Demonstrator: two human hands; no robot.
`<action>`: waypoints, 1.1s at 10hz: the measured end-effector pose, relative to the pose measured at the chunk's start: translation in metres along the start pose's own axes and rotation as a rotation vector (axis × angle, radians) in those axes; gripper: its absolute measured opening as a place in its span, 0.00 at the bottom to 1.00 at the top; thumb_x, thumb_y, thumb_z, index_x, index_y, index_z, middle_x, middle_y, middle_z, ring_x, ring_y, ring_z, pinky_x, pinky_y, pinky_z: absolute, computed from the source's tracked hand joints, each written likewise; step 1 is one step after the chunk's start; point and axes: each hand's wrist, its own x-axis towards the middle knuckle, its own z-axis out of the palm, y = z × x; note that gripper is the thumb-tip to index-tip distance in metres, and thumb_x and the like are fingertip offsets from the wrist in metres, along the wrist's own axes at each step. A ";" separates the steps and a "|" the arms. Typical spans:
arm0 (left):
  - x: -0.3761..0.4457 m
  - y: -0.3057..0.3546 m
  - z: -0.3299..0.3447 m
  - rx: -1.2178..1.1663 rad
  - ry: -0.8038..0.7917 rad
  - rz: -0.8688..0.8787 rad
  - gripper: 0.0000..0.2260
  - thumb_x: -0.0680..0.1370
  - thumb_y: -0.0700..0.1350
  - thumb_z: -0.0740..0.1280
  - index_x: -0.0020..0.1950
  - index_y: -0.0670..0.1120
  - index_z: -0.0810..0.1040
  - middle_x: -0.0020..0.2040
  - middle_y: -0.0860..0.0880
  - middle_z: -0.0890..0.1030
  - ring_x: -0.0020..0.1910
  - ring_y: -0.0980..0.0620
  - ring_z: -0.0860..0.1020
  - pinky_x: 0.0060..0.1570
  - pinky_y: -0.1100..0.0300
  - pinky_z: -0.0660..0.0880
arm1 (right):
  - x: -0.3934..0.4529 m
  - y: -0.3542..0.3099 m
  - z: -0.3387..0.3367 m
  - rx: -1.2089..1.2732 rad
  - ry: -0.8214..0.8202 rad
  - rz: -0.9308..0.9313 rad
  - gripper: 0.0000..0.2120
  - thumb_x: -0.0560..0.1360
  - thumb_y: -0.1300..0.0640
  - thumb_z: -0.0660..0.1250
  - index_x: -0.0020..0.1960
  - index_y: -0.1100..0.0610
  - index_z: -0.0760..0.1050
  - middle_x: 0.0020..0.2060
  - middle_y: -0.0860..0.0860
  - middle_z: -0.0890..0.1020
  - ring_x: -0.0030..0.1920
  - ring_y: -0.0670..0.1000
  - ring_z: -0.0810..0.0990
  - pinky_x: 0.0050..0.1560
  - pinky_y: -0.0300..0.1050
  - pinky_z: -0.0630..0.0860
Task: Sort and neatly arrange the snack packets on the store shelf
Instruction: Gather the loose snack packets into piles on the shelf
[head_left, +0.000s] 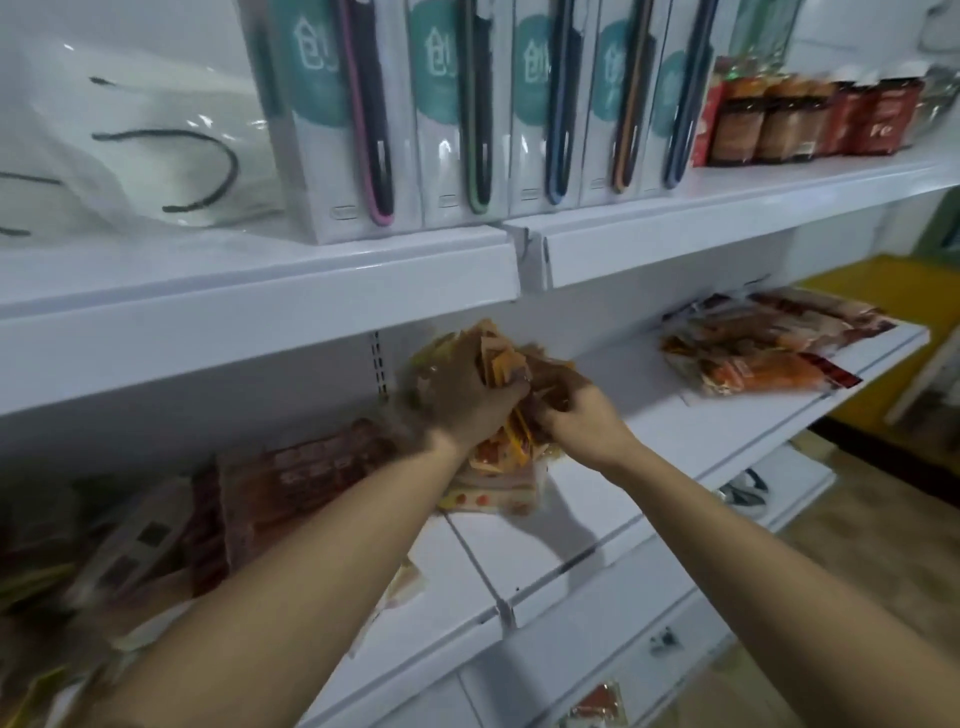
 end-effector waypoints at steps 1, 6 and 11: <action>0.037 0.008 0.035 -0.006 0.006 -0.044 0.17 0.71 0.46 0.77 0.53 0.55 0.73 0.47 0.58 0.78 0.45 0.64 0.77 0.49 0.73 0.71 | 0.026 0.026 -0.026 -0.027 -0.023 -0.001 0.11 0.78 0.53 0.70 0.56 0.40 0.74 0.46 0.41 0.80 0.49 0.48 0.81 0.47 0.37 0.77; 0.119 -0.053 0.160 0.455 0.199 -0.470 0.42 0.66 0.75 0.60 0.77 0.62 0.59 0.79 0.45 0.60 0.78 0.38 0.60 0.72 0.32 0.61 | 0.159 0.165 -0.039 -0.449 -0.392 -0.380 0.46 0.77 0.36 0.66 0.83 0.50 0.44 0.83 0.53 0.49 0.82 0.57 0.49 0.77 0.61 0.60; 0.037 -0.026 0.148 0.736 0.130 -0.500 0.34 0.82 0.67 0.53 0.83 0.54 0.50 0.84 0.49 0.49 0.79 0.41 0.55 0.74 0.38 0.56 | 0.166 0.202 -0.066 -0.482 -0.513 -0.266 0.53 0.70 0.32 0.72 0.82 0.53 0.47 0.69 0.58 0.64 0.69 0.64 0.65 0.66 0.61 0.70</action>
